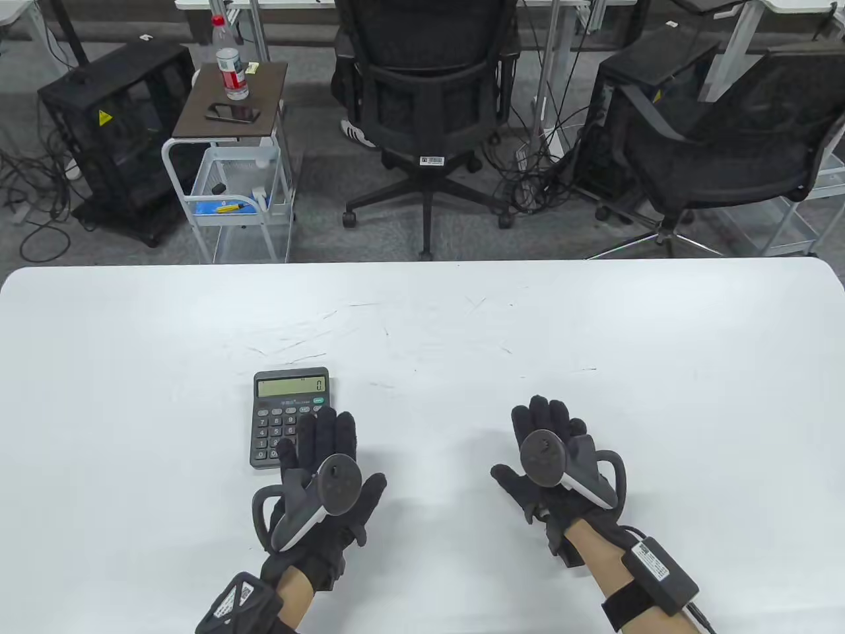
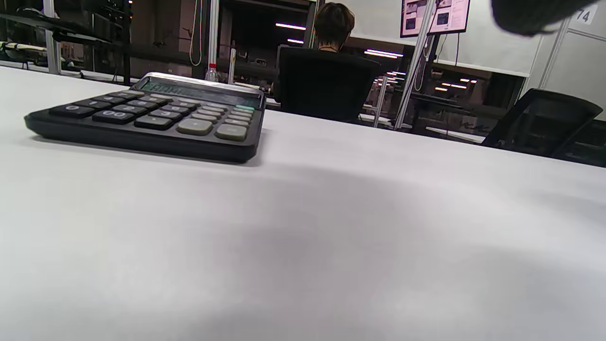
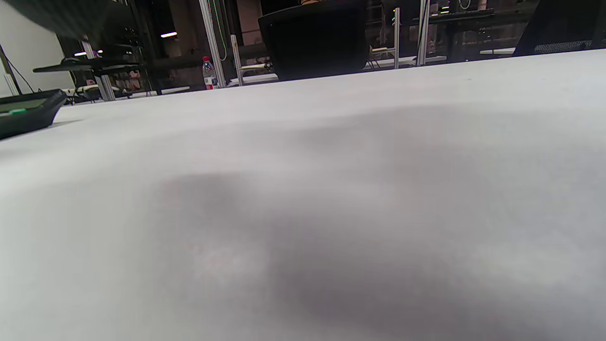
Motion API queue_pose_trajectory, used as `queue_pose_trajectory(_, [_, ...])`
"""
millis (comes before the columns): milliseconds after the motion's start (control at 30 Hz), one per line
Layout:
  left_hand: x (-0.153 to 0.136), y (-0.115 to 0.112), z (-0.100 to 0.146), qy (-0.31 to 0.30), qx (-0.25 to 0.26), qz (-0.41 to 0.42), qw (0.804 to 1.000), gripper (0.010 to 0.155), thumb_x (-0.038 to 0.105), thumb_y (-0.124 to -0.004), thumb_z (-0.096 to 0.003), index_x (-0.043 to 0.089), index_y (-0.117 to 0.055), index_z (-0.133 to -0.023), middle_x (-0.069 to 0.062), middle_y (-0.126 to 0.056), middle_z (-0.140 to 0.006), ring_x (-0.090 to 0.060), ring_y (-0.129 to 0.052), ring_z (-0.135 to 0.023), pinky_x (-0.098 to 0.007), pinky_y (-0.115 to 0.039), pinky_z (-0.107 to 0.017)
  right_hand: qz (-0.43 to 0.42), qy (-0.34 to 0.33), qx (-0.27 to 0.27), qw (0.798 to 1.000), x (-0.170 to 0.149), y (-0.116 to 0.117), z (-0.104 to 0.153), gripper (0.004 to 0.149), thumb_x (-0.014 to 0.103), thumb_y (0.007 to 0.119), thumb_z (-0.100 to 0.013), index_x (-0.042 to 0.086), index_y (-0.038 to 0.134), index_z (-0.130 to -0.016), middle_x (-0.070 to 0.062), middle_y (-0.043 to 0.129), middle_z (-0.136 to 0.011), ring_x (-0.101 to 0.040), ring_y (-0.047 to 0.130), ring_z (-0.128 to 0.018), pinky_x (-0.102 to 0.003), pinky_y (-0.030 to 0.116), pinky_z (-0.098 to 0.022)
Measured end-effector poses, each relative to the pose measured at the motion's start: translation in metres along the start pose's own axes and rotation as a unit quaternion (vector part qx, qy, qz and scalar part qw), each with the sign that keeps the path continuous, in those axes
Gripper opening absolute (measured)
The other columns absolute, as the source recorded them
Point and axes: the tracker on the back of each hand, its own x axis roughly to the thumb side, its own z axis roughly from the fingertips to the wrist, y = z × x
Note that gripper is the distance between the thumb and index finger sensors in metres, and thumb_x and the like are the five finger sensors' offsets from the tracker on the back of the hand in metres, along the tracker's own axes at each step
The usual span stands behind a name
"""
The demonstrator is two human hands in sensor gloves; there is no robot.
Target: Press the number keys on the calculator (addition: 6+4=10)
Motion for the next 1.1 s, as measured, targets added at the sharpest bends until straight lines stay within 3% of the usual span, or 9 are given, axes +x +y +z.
queue_pose_trajectory(333, [0.001,0.001,0.001,0.003,-0.004,0.000,1.000,0.093,0.070,-0.068,-0.0423,0.029,-0.015,-0.108,0.003,-0.012,-0.120,-0.030,-0.012,-0.113,-0.060,-0.018,-0.079,-0.004,0.003,0.003,1.000,-0.002,0.002,-0.002,0.092,0.070,0.065,-0.040,0.026,0.021,-0.107,-0.013,0.017,-0.118,-0.042,0.018,-0.106,-0.058,0.026,-0.073])
queue_pose_trajectory(467, [-0.001,0.003,-0.005,0.014,0.007,0.004,1.000,0.095,0.071,-0.070,-0.0417,0.030,-0.015,-0.108,0.001,-0.011,-0.121,-0.034,-0.013,-0.113,-0.065,-0.020,-0.078,-0.007,0.002,0.002,1.000,-0.002,0.000,-0.001,0.092,0.070,0.064,-0.040,0.026,0.021,-0.107,-0.014,0.018,-0.118,-0.044,0.019,-0.106,-0.060,0.026,-0.073])
queue_pose_trajectory(600, [-0.011,0.007,-0.025,0.078,-0.002,0.019,0.997,0.100,0.073,-0.077,-0.0391,0.036,-0.015,-0.108,0.001,-0.009,-0.121,-0.044,-0.016,-0.113,-0.074,-0.025,-0.077,-0.011,0.003,0.002,1.000,-0.002,-0.001,0.000,0.092,0.070,0.064,-0.040,0.027,0.020,-0.107,-0.014,0.017,-0.118,-0.046,0.020,-0.106,-0.062,0.027,-0.073])
queue_pose_trajectory(833, [-0.050,-0.008,-0.080,0.227,-0.075,0.032,0.970,0.107,0.078,-0.083,-0.0351,0.043,-0.011,-0.107,0.000,-0.001,-0.120,-0.054,-0.017,-0.111,-0.082,-0.029,-0.073,-0.011,0.000,0.012,1.000,0.000,0.001,0.002,0.092,0.070,0.064,-0.040,0.027,0.020,-0.107,-0.015,0.017,-0.118,-0.047,0.020,-0.105,-0.064,0.027,-0.072])
queue_pose_trajectory(900, [-0.058,-0.015,-0.093,0.250,-0.101,0.042,0.962,0.109,0.079,-0.084,-0.0336,0.046,-0.010,-0.106,0.000,0.000,-0.119,-0.056,-0.017,-0.110,-0.082,-0.030,-0.073,-0.013,-0.001,0.013,1.000,0.001,0.002,0.002,0.092,0.070,0.064,-0.040,0.028,0.019,-0.107,-0.014,0.016,-0.118,-0.048,0.020,-0.105,-0.064,0.027,-0.072])
queue_pose_trajectory(1100, [-0.064,-0.018,-0.120,0.276,-0.114,0.028,0.954,0.108,0.079,-0.088,-0.0317,0.053,-0.014,-0.105,0.002,-0.001,-0.120,-0.057,-0.022,-0.111,-0.083,-0.035,-0.073,-0.015,0.004,0.013,1.000,-0.004,0.002,0.001,0.092,0.070,0.064,-0.040,0.028,0.019,-0.107,-0.015,0.016,-0.118,-0.049,0.020,-0.105,-0.066,0.028,-0.071])
